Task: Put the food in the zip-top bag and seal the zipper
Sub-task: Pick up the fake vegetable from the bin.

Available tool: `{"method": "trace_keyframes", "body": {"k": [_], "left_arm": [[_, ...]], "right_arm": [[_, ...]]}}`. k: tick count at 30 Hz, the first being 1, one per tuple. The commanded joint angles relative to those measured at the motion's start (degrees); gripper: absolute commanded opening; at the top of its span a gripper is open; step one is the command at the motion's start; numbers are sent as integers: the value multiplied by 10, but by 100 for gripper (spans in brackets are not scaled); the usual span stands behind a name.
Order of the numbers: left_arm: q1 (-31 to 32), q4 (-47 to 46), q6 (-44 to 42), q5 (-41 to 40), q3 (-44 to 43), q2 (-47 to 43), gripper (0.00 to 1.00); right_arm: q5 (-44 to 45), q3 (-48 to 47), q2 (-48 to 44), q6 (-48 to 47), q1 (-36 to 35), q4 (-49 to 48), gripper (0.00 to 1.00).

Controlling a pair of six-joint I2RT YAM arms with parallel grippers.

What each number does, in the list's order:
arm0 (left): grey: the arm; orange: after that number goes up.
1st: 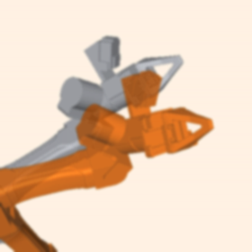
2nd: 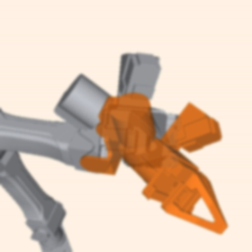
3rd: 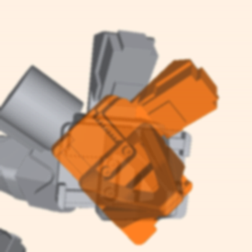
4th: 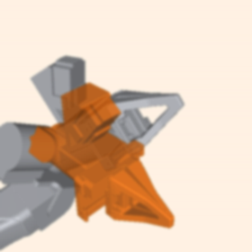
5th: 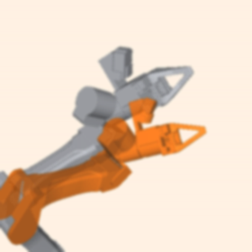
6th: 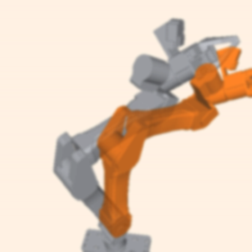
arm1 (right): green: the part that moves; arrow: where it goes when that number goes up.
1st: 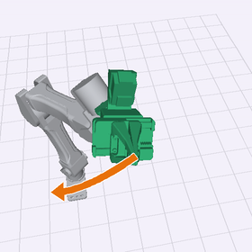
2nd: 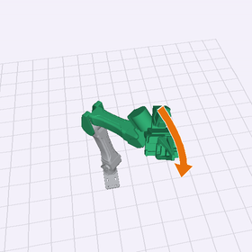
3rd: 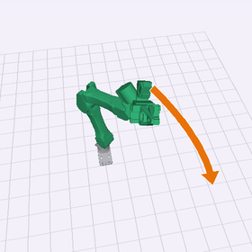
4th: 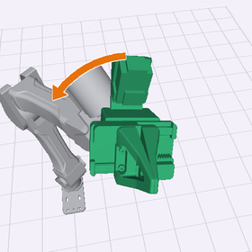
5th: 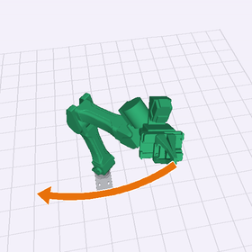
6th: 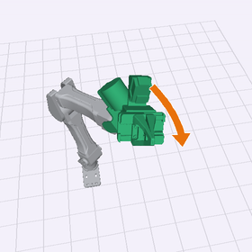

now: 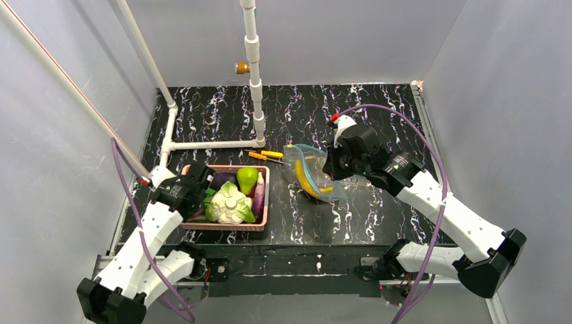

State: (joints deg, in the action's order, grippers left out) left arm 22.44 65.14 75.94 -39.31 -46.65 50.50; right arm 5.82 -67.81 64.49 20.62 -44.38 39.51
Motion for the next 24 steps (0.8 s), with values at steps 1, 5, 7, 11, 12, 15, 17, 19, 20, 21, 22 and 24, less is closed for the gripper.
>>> {"method": "trace_keyframes", "body": {"k": [1, 5, 7, 11, 12, 15, 17, 19, 20, 21, 22, 24], "left_arm": [[-3, 21, -26, 1, -38, -27, 6], [-3, 13, -62, 30, -67, -45, 1], [-3, -4, -92, 53, -83, -58, 0], [-3, -47, -159, 130, -120, -87, 0], [-3, -60, -187, 154, -128, -93, 0], [-3, -114, -241, 245, -150, -108, 0], [-3, -149, -256, 303, -159, -111, 0], [-3, -190, -278, 373, -172, -102, 0], [-3, -201, -280, 414, -181, -93, 0], [-3, -212, -283, 449, -190, -80, 0], [-3, -224, -284, 489, -199, -64, 0], [-3, -253, -280, 563, -212, -29, 0]], "right_arm": [[-9, -8, -13, -3, -1, -10, 1], [-8, -12, -13, -3, -1, -11, 1], [-7, -17, -10, -4, -1, -9, 1], [-6, -34, 2, -9, -1, -2, 1], [-6, -37, 5, -9, -1, -1, 1], [-5, -45, 16, -12, -1, 0, 1], [-5, -52, 24, -13, -2, 1, 1], [-7, -60, 34, -14, -2, 3, 1], [-6, -65, 39, -15, -4, 5, 1], [-2, -71, 45, -15, -7, 8, 1], [3, -79, 50, -16, -10, 13, 1], [18, -95, 62, -17, -20, 23, 1]]}}
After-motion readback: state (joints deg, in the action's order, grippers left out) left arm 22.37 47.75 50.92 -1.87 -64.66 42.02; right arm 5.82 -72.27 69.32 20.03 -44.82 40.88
